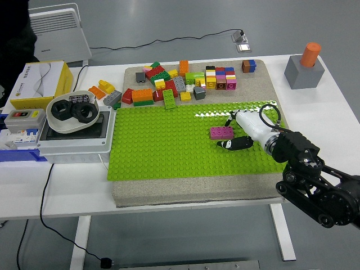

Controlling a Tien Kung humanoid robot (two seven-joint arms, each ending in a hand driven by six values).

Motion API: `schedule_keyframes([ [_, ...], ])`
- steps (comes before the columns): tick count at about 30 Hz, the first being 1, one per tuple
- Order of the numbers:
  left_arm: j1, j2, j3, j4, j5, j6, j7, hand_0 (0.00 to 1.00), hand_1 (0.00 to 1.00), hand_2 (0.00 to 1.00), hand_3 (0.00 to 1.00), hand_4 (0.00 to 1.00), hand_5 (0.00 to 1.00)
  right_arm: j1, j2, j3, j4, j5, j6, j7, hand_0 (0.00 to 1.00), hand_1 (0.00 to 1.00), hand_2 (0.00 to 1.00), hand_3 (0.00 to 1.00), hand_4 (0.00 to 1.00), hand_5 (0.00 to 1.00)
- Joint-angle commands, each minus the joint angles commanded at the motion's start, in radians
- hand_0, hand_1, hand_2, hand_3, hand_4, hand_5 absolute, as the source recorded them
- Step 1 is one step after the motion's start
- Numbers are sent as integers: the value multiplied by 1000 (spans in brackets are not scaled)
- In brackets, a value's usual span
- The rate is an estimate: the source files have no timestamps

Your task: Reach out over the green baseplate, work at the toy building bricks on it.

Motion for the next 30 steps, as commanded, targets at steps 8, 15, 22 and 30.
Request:
schedule_keyframes([
  [8, 0, 1, 1, 1, 1, 0, 0, 755, 683, 604, 464, 596, 347, -5, -2, -6, 7, 2, 5, -5, 873, 909, 918, 644, 859, 552],
  [15, -1, 2, 3, 0, -2, 0, 0, 755, 684, 605, 464, 595, 346, -8, 3, -29, -3, 8, 9, -8, 873, 904, 916, 634, 852, 547],
  [22, -2, 0, 3, 0, -5, 3, 1, 755, 684, 604, 465, 594, 342, -9, -8, -9, 26, 11, 0, 0, 872, 903, 916, 634, 849, 545],
  [30, -5, 0, 2, 0, -5, 6, 1, 755, 684, 604, 465, 592, 343, -34, -49, 73, 144, 53, -40, 37, 870, 902, 911, 633, 848, 544],
])
